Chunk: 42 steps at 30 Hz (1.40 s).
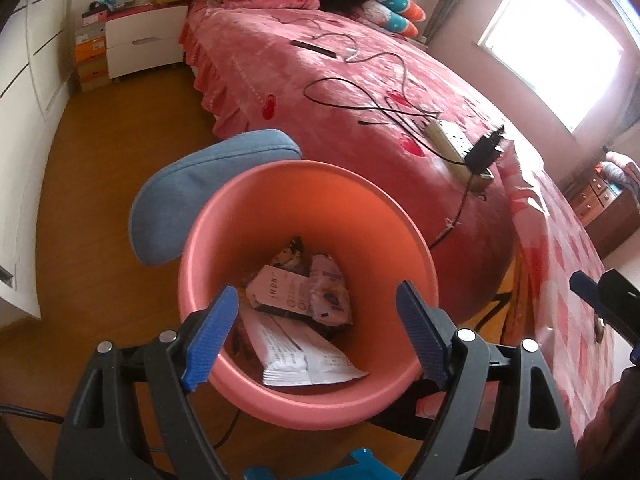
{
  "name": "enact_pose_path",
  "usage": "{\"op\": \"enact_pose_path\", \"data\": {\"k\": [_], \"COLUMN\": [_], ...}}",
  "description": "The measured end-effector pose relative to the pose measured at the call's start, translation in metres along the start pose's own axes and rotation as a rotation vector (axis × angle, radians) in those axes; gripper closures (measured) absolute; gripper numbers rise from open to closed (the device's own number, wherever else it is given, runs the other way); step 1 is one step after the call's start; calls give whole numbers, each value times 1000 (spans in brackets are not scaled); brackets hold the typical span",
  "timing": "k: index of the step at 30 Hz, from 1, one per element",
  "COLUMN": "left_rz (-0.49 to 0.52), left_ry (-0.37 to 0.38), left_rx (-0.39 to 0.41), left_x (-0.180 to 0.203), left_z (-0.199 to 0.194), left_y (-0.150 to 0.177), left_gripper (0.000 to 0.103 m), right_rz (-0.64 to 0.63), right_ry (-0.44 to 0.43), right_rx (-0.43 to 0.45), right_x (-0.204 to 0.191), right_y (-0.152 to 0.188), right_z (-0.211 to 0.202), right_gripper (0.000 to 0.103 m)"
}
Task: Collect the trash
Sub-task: 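Return both grippers from the bucket to the table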
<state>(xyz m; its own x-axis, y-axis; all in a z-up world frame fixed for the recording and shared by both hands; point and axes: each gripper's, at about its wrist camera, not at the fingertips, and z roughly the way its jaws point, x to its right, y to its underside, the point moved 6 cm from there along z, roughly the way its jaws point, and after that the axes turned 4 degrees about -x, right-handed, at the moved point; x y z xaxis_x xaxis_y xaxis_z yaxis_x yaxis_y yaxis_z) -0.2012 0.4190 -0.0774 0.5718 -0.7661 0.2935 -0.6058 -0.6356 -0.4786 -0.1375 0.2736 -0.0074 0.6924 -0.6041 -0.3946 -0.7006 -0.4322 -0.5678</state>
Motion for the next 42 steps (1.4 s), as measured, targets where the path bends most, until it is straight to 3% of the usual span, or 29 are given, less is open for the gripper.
{"op": "enact_pose_path", "data": {"k": [12,42], "left_rz": [123,376], "left_ry": [80,114], "left_rx": [0,48], "left_x": [52,171], "left_z": [-8,-58], "left_y": [4,26], "left_gripper": [21,16], "right_rz": [86,130], "right_ry": [84,154], "right_rx": [41,215], "right_x": [36,85], "right_y": [26,51], "right_z": [-36,-133], "right_gripper": [14,11]}}
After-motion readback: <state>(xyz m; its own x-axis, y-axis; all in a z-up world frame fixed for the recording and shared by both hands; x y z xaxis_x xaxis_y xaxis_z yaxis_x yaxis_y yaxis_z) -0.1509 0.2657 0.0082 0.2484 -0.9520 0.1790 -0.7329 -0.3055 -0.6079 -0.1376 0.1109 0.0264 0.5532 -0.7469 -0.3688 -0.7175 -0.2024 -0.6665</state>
